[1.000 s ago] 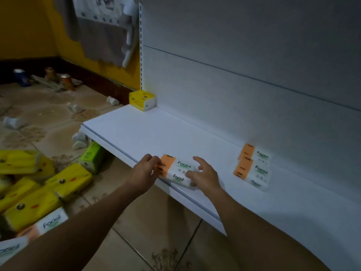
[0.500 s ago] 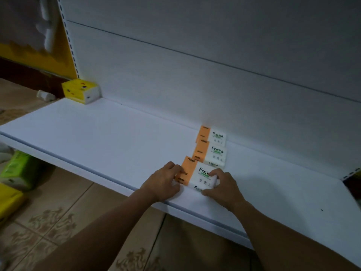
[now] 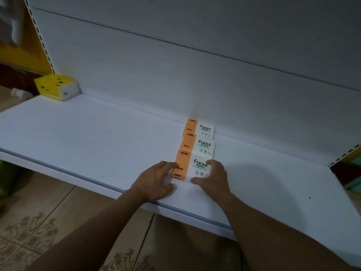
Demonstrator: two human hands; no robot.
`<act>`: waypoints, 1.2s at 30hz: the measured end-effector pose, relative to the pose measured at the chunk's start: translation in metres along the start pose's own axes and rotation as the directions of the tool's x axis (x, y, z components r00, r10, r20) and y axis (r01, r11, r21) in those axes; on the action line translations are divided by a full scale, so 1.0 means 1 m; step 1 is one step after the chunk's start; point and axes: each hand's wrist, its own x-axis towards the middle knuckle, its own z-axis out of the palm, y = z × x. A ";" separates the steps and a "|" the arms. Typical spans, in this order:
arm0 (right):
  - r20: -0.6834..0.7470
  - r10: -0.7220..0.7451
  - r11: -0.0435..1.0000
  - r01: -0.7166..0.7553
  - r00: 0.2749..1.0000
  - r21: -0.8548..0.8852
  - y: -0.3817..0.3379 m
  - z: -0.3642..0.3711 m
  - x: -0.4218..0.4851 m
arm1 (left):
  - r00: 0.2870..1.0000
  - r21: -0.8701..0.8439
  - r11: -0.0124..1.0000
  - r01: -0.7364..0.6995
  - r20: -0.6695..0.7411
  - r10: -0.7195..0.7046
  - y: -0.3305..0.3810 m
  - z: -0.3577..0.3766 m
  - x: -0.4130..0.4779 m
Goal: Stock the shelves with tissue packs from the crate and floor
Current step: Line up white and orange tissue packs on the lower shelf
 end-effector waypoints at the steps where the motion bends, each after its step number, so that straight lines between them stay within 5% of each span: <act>1: 0.006 0.010 1.000 -0.010 1.000 0.023 -0.002 0.002 0.000 | 1.000 0.012 1.000 0.003 0.012 -0.003 0.000 -0.001 -0.001; 10: 0.028 -0.064 0.997 0.065 0.998 -0.034 -0.018 -0.003 0.000 | 0.999 0.250 0.968 0.037 0.021 -0.043 -0.027 -0.019 -0.022; 18: 0.032 0.023 0.999 -0.024 0.999 0.031 -0.027 0.003 0.005 | 0.990 0.299 0.945 0.131 0.004 -0.138 -0.059 -0.044 -0.055; 24: -0.131 -0.117 0.950 0.073 0.985 -0.303 -0.057 0.006 0.006 | 0.981 0.313 0.931 0.188 -0.015 -0.193 -0.074 -0.061 -0.079; 32: 0.034 -0.223 0.948 0.225 0.974 -0.225 -0.124 0.092 -0.020 | 0.939 0.367 0.865 0.341 -0.090 -0.332 -0.107 -0.093 -0.134; 36: 0.204 -0.357 0.913 0.387 0.911 -0.128 -0.179 0.180 -0.059 | 0.885 0.384 0.802 0.457 -0.104 -0.455 -0.125 -0.106 -0.176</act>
